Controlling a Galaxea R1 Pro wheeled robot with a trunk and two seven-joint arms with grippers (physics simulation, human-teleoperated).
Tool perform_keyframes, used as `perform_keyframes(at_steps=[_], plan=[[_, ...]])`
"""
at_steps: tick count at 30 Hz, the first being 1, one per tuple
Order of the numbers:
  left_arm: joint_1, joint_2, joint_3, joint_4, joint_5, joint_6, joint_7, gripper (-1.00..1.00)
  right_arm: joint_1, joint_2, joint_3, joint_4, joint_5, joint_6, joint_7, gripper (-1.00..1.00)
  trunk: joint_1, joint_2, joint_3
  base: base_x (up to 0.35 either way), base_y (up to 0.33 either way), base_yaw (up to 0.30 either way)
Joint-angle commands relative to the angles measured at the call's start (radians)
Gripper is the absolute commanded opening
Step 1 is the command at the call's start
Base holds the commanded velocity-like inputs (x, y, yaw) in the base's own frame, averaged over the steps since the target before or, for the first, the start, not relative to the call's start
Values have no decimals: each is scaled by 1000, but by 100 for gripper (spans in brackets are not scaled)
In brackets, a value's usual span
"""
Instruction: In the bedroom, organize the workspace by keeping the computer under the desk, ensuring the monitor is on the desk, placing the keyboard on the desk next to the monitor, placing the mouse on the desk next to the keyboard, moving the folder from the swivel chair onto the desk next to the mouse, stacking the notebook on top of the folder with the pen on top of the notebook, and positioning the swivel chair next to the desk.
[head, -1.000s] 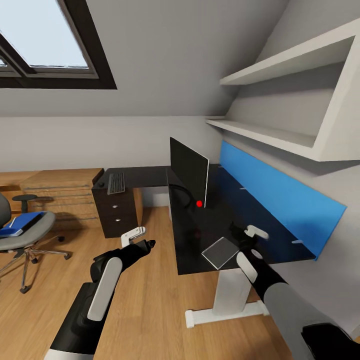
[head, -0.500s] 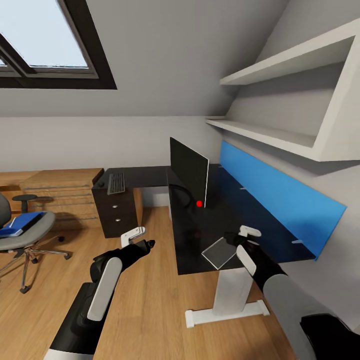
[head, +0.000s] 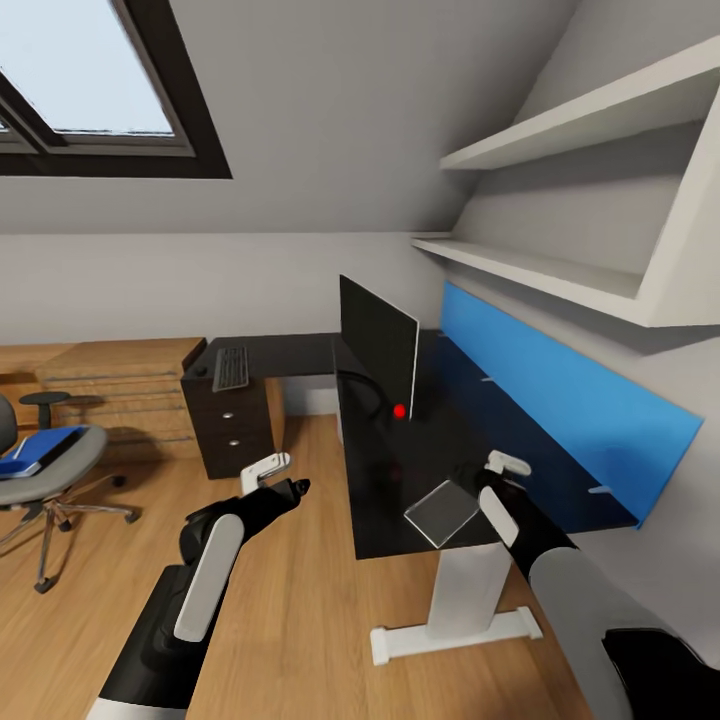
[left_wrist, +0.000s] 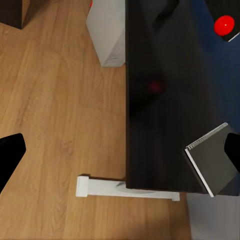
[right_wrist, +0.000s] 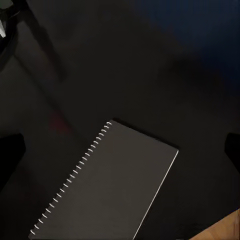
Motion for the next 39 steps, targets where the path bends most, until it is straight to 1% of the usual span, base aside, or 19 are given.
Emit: perform_keyframes(at_steps=[1, 4, 7, 10, 16, 21, 23, 24, 31, 39], plan=[[-1, 0, 0, -1, 11, 2, 10, 100, 0, -1, 7, -2, 14, 5, -6, 100, 1, -1, -1, 290, 0, 0], [-1, 0, 0, -1, 11, 2, 11, 100, 0, -1, 11, -1, 45, 2, -4, 100, 1, -1, -1, 304, 0, 0], [-1, 0, -1, -1, 11, 2, 11, 100, 0, -1, 15, 2, 61, 1, -1, 100, 1, -1, -1, 317, 0, 0], [-1, 0, -1, -1, 12, 2, 11, 100, -1, 0, 18, 8, 70, 0, 0, 100, 1, -1, -1, 323, 0, 0], [-1, 0, -1, -1, 12, 3, 11, 100, -1, 0, 19, 31, 73, 0, 0, 100, 1, -1, -1, 311, 0, 0], [-1, 0, 0, -2, 12, 3, 10, 100, -1, 3, 20, 46, 79, 7, 0, 100, 1, -1, -1, 94, 0, 0], [-1, 0, 1, -7, 12, 3, 10, 100, -1, 4, 21, 52, 88, 9, 0, 100, 1, -1, -1, 28, 0, 0], [-1, 0, 1, -12, 14, 3, 10, 100, -1, 5, 21, 58, 104, 18, 0, 100, 1, -1, -1, 9, 0, 0], [-1, 0, 9, -16, 19, 4, 10, 100, -1, 6, 20, 63, 120, 30, -1, 100, 27, -50, -23, 3, 0, 0], [-1, -1, 10, -17, 20, 4, 10, 100, -1, 6, 20, 64, 121, 30, 0, 100, 58, -106, -48, 0, 0, 0]])
